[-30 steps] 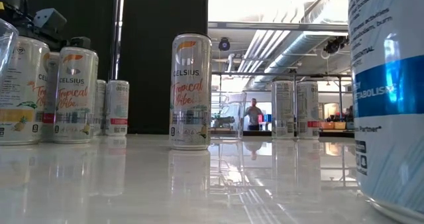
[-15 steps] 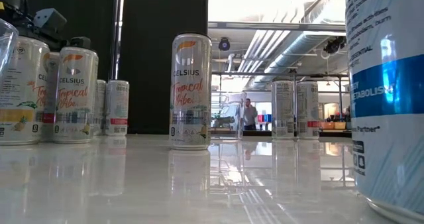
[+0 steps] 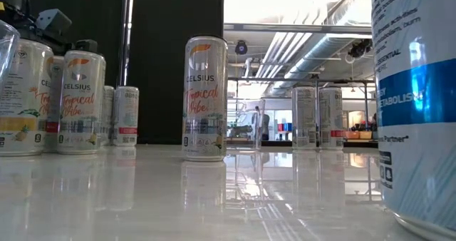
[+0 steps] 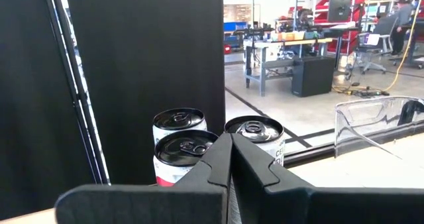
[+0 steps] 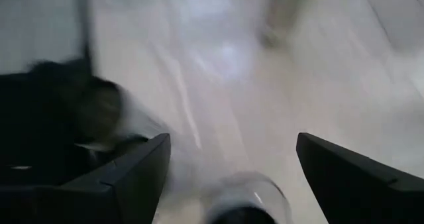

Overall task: Sort soda cans
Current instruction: Put the bottom right white blue soda can into the bottom right transparent bin

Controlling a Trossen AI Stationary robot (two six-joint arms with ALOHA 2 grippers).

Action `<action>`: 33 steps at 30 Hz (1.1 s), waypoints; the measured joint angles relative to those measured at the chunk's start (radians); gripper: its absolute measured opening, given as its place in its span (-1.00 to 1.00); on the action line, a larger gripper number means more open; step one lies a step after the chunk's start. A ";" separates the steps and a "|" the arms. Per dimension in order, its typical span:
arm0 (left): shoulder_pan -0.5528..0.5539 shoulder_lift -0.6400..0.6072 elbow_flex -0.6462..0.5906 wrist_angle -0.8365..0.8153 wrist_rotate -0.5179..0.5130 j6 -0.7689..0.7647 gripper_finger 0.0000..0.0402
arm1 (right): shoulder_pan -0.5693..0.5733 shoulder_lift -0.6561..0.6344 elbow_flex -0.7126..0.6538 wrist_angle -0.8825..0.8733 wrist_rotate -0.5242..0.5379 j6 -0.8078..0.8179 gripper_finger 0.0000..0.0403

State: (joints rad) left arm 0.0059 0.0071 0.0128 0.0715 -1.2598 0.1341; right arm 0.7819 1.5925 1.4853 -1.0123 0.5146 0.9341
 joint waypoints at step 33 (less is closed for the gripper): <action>0.000 0.000 0.000 0.000 0.000 0.000 -1.00 | 0.006 0.141 0.000 0.208 -0.217 -0.360 0.61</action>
State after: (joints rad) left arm 0.0059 0.0071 0.0130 0.0715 -1.2597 0.1341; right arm 0.7879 1.7340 1.4849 -0.8040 0.2974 0.5739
